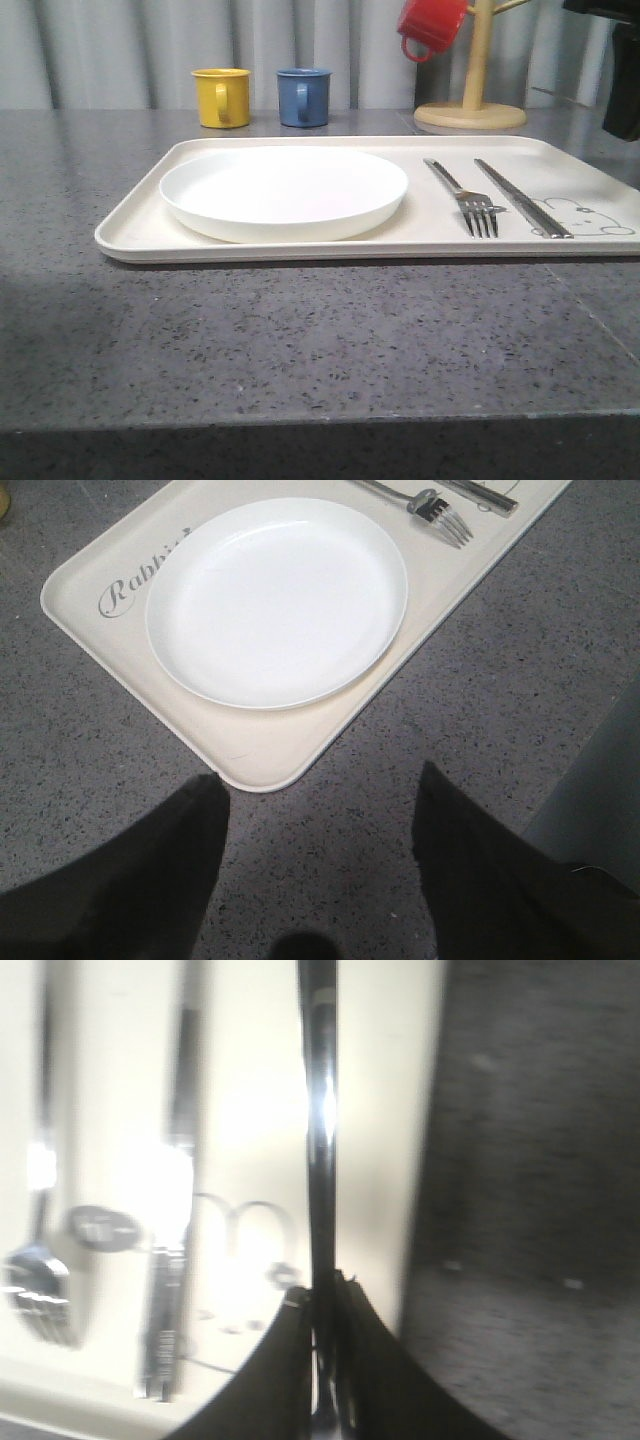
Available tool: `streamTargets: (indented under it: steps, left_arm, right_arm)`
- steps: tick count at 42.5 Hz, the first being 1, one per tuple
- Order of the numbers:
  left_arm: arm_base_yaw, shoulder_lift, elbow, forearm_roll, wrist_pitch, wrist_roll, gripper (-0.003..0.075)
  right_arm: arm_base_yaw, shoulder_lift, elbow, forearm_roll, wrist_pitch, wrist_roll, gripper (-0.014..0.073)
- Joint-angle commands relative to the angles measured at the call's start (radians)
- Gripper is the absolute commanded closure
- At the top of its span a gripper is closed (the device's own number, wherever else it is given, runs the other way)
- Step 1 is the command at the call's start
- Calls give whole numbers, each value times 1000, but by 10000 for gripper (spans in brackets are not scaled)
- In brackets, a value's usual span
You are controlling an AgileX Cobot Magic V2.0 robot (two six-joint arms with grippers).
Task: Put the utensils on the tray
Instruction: 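Lower the spoon onto the tray beside the chopsticks and release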
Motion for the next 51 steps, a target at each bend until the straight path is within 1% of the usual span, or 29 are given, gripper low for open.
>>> streamTargets:
  steps: [1,6,19,22,27,32,35,37,40,46,51]
  left_arm:
    - [-9,-5,-27,3,-70,-12,312]
    - [-9,-5,-27,3,-70,-12,311]
    - [-9,-5,-27,3,-70,-12,311]
    - [-9,-5,-27,3,-70,-12,312]
    - [-9,-5,-27,3,-70,-12,312]
    - [-9,-5,-27,3,-70,-12,312]
    - [-9,-5,-27,3,-70,-12,311]
    - [-9,-5,-27,3,-70,-12,312]
    - [-9,-5,-27,3,-70,-12,311]
    - [-9,-5,-27,3,-70,-12,311]
    - [-9,-5,-27,3,-70,-12,312]
  right_arm:
    - [22,-50,-26,32,26,43,608]
    - [25,-49,-26,32,7,106,608]
    - [25,43,-26,31,23,150,606]
    - [25,56,-26,31,21,152,594]
    - [25,68,-26,26,11,152,500]
    - [25,72,-26,26,-11,152,340]
    - [25,72,-26,26,-25,152,264]
    - [25,72,-26,26,-30,149,235]
    - [25,64,-26,22,-35,139,227]
    - [34,4,-26,21,-50,71,231]
    - [84,-92,-20,7,-52,1,231]
